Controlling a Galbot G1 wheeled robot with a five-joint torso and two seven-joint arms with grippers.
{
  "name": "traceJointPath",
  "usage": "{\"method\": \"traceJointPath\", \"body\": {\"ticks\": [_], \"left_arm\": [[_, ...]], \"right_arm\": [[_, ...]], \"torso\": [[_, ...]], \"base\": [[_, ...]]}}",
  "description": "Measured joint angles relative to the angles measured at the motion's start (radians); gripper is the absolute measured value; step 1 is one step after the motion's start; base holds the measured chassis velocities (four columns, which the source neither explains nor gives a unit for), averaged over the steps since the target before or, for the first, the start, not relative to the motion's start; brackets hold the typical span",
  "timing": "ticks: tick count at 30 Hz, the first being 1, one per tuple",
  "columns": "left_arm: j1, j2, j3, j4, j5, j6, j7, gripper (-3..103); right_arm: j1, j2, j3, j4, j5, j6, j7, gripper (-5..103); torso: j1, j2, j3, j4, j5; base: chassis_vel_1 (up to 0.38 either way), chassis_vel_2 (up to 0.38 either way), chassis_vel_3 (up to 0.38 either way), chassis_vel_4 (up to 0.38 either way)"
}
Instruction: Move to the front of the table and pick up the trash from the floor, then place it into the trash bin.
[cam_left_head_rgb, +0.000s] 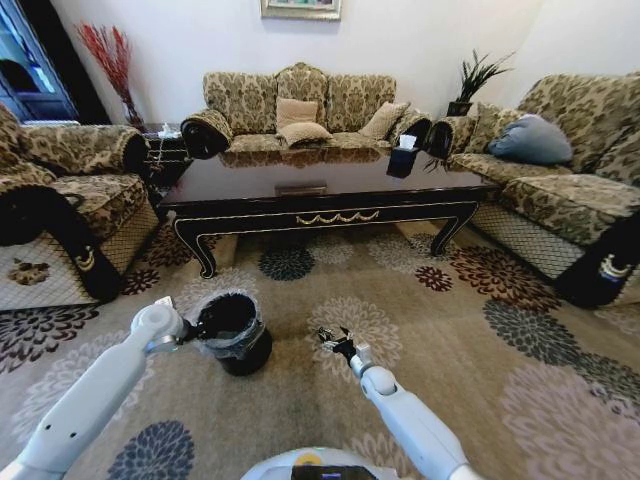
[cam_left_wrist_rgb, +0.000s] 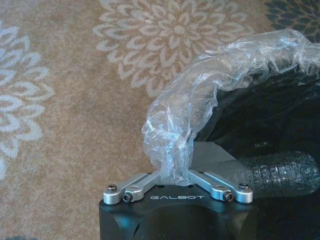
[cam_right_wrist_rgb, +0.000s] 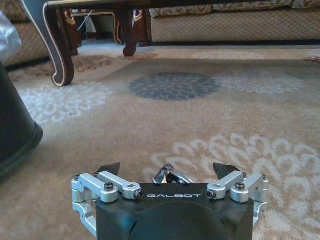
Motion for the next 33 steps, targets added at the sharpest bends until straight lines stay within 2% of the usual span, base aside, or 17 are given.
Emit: {"method": "traceJointPath", "body": {"ticks": [6, 19, 30, 33], "left_arm": [[0.000, 0.001, -0.001, -0.004, -0.006, 0.000, 0.000, 0], [0.017, 0.014, -0.020, -0.027, -0.011, 0.000, -0.001, 0], [0.023, 0.017, -0.026, -0.040, -0.011, 0.000, -0.001, 0], [0.024, 0.020, -0.028, -0.043, -0.014, 0.000, -0.001, 0]], "right_arm": [[0.030, -0.003, -0.018, -0.061, -0.017, 0.018, -0.016, 100], [0.106, 0.078, 0.001, -0.235, -0.142, 0.063, -0.005, 100], [0.139, 0.109, 0.021, -0.327, -0.205, 0.075, 0.008, 100], [0.139, 0.117, 0.028, -0.338, -0.222, 0.075, 0.027, 84]], "torso": [[0.000, 0.000, 0.000, -0.0002, -0.0001], [0.000, 0.000, 0.000, 0.0000, 0.0000], [0.000, 0.000, 0.000, -0.0001, 0.0000], [0.000, 0.000, 0.000, 0.0000, 0.0001]], "base": [[0.000, 0.000, 0.000, 0.000], [0.000, 0.000, 0.000, 0.000], [0.000, 0.000, 0.000, 0.000], [0.000, 0.000, 0.000, 0.000]]}}
